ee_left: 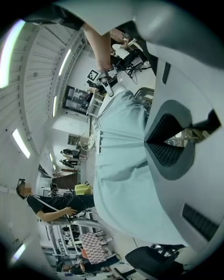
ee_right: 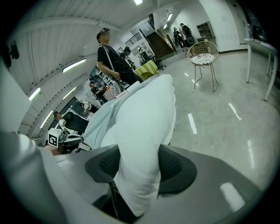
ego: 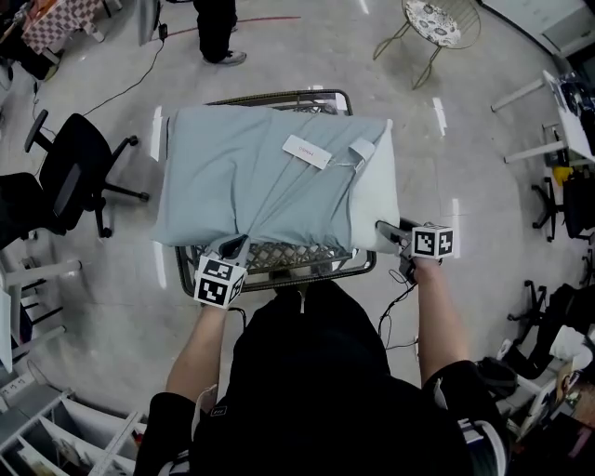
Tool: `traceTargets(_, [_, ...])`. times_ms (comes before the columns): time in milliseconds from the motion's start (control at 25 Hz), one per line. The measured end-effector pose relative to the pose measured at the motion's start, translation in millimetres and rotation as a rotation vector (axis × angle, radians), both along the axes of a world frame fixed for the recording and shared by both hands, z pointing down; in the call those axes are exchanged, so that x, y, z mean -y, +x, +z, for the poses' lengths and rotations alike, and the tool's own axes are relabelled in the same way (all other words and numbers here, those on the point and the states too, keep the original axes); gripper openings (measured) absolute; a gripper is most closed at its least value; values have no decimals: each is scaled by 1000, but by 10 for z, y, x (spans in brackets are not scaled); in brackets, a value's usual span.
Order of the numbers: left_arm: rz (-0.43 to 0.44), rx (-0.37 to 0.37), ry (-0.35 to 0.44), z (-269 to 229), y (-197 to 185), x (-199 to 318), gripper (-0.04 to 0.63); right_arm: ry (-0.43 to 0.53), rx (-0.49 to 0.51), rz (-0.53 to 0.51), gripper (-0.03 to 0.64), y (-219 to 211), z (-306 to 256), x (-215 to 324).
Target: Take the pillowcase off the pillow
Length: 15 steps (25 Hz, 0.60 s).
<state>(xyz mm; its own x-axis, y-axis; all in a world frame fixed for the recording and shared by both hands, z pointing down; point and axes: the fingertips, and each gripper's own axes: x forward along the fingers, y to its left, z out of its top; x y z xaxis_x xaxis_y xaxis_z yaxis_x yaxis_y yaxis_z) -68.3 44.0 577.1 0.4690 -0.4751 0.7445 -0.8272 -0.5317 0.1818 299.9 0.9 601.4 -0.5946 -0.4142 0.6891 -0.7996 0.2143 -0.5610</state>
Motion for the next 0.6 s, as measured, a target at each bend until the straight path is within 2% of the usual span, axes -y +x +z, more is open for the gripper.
traceTargets(80, [12,16,0,42,18,9,6,-4,10,-22,260,19,1,10])
traceTargets(160, [23,57,20,47,39,85,8,-31,29,-67,308,-17,6,-37])
traceTargets(200, [20,84,41,13,48,162,9,-41,32,-90,338,-14,3,-55])
traceTargets(280, [-5,114,96,-132,74,369,9,-34,17,-112,345,92,-14,-34])
traceTargets(440, [-58,76,147,-460,308,765,45,17,51,-63,353,395,-129,198])
traceTargets(600, [-60,78,177,-646,711,1136,64,84,111,-58,388,451,-271,614])
